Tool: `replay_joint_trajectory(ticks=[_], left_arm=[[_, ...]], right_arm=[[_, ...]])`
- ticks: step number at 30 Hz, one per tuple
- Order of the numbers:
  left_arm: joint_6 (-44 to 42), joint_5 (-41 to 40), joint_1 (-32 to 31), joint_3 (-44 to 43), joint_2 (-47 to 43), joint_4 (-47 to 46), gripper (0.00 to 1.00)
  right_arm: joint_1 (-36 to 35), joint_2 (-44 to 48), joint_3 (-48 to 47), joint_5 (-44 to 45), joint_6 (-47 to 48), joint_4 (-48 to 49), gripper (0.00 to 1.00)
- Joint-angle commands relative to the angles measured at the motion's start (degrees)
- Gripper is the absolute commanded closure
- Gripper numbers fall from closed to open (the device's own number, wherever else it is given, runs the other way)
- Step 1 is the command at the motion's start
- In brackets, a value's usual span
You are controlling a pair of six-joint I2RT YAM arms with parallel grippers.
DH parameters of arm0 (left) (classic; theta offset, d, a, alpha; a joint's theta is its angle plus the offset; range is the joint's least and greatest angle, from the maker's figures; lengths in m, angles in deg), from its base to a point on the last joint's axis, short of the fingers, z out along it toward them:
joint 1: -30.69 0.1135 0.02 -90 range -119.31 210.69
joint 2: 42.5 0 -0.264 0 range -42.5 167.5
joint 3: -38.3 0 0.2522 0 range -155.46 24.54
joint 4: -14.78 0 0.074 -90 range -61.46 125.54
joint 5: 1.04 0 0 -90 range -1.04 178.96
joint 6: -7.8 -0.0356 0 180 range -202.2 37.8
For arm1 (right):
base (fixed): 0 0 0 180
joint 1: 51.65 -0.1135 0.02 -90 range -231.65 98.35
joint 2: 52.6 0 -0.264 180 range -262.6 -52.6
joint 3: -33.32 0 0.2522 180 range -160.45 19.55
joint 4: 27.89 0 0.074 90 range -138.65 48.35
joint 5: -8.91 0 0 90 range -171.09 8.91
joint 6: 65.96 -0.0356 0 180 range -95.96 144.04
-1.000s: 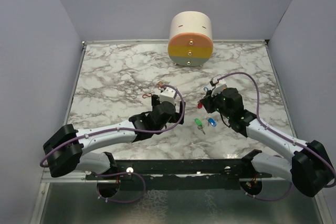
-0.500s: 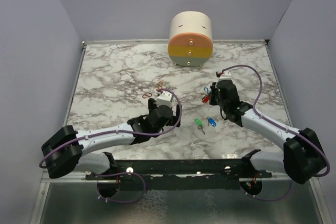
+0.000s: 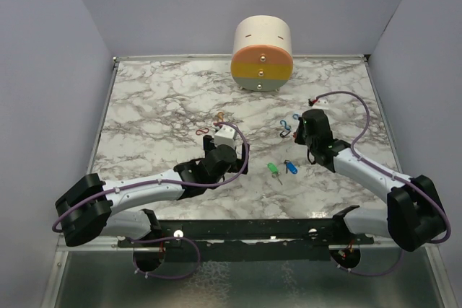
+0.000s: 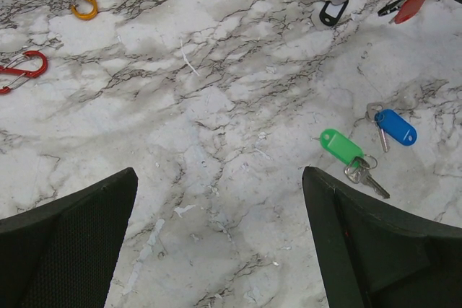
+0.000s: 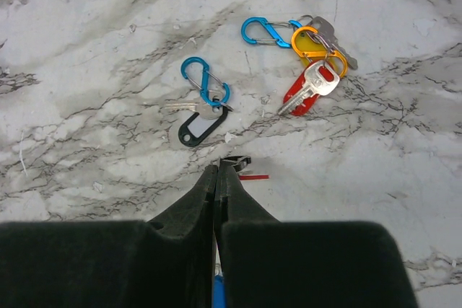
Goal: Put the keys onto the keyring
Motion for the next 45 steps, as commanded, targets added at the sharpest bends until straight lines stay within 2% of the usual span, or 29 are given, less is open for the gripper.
replay_joint_trajectory(ticks=[1,6,8,14,17,25,34,39,45], left_arm=[[0.4,0.2,0.1,0.6,-0.4,-1.6,0.01],[0.7,0.5,0.1,0.8,-0.2,-1.8,0.01],[0.8,0.5,0.1,0.9,-0.1,-1.8,0.01],[1.1,0.5,0.1,1.0,-0.2,-1.5,0.01],[1.1,0.3,0.1,1.1,-0.3,-1.6,0.01],[1.1,-1.2,0.5,0.4,0.1,-0.7,0.01],[0.9,-0.6,2.6,0.3,-0.6,1.1,0.01],[1.0,-0.2,3.7,0.3,-1.0,1.7,0.01],[0.9,0.3,4.3,0.5,-1.0,2.1,0.01]], right_arm=[[1.1,0.0,1.6,3.0,-3.3,-0.6,0.99],[2.1,1.6,3.7,3.3,-5.4,-1.3,0.99],[2.2,2.2,4.1,3.6,-6.0,-1.9,0.94],[2.2,4.1,4.0,3.9,-6.0,-2.7,0.54],[2.2,4.9,3.6,2.8,-3.9,-2.9,0.45],[1.7,5.3,4.0,-8.6,-0.5,-3.0,0.44],[-3.5,4.1,5.3,-17.2,-1.6,-6.9,0.46],[-7.8,4.0,5.9,-18.7,-4.0,-9.1,0.48],[-8.6,4.8,5.8,-14.2,-5.5,-12.0,0.48]])
